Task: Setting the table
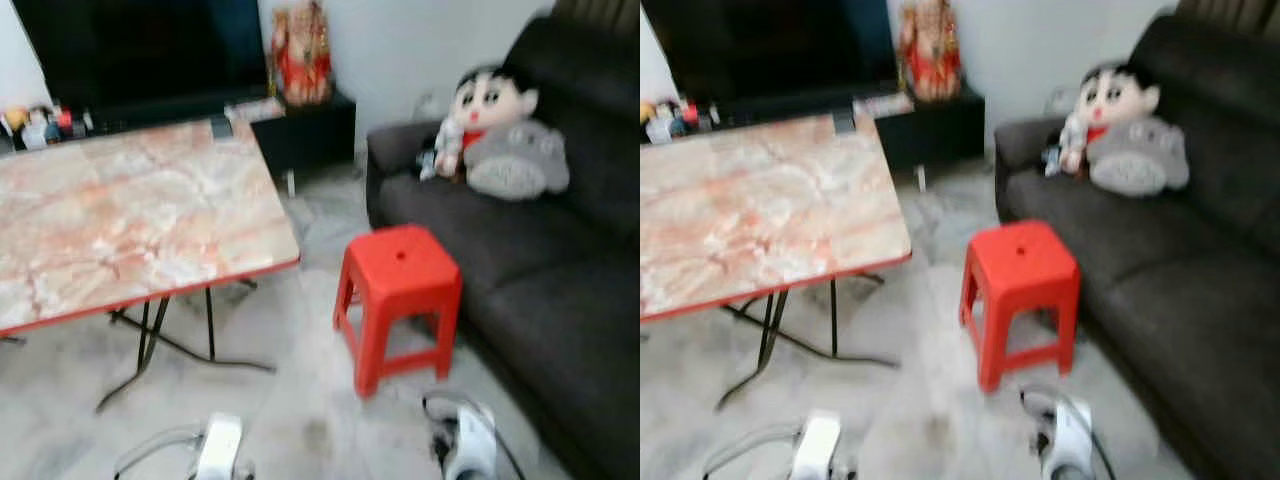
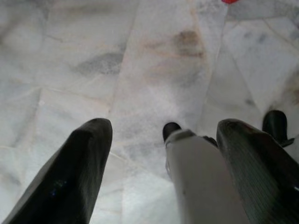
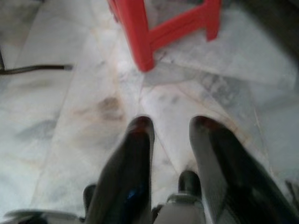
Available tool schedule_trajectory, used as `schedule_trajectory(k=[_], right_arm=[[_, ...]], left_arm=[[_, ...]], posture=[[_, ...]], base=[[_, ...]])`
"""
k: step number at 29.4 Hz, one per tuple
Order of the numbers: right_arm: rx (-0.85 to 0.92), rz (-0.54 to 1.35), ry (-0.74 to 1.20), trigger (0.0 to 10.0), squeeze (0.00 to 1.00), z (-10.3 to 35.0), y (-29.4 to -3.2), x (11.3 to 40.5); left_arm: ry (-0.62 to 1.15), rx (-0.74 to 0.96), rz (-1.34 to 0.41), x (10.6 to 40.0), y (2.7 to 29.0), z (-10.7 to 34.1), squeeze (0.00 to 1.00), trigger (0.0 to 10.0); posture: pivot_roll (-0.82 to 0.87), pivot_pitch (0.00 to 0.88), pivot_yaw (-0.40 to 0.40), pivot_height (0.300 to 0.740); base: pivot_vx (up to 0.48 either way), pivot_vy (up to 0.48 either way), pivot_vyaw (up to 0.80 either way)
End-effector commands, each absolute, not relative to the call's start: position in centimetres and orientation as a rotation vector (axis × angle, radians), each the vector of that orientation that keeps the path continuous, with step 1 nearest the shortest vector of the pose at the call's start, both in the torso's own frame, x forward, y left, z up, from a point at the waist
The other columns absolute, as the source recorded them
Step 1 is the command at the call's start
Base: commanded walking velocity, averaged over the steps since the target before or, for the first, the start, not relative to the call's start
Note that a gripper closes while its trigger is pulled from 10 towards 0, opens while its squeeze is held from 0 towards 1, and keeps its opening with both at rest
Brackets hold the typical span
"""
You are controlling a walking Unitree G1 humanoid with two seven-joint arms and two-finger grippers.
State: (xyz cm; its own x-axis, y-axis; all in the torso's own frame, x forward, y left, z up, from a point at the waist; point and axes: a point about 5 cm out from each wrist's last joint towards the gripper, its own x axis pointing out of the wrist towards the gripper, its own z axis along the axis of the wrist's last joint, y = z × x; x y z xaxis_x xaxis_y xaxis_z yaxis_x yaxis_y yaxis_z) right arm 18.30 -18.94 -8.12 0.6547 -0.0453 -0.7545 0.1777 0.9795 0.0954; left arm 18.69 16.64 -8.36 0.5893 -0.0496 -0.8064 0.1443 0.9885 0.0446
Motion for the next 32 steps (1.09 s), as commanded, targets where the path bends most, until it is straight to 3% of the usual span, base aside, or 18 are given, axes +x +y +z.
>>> schedule_trajectory(k=[1,32], right_arm=[[0.219,-0.164,0.862,10.0,0.00,-8.65,-18.26,17.32],[0.239,-0.211,0.871,10.0,0.00,-8.89,-18.85,16.61]], left_arm=[[0.886,0.137,-0.138,20.05,16.96,-7.59,0.00,10.0],[0.899,0.113,-0.115,19.70,17.12,-7.78,0.00,10.0]], posture=[[-0.14,0.000,0.067,0.740],[-0.15,0.000,0.063,0.740]], base=[[0.292,0.000,0.00],[0.009,0.000,0.00]])
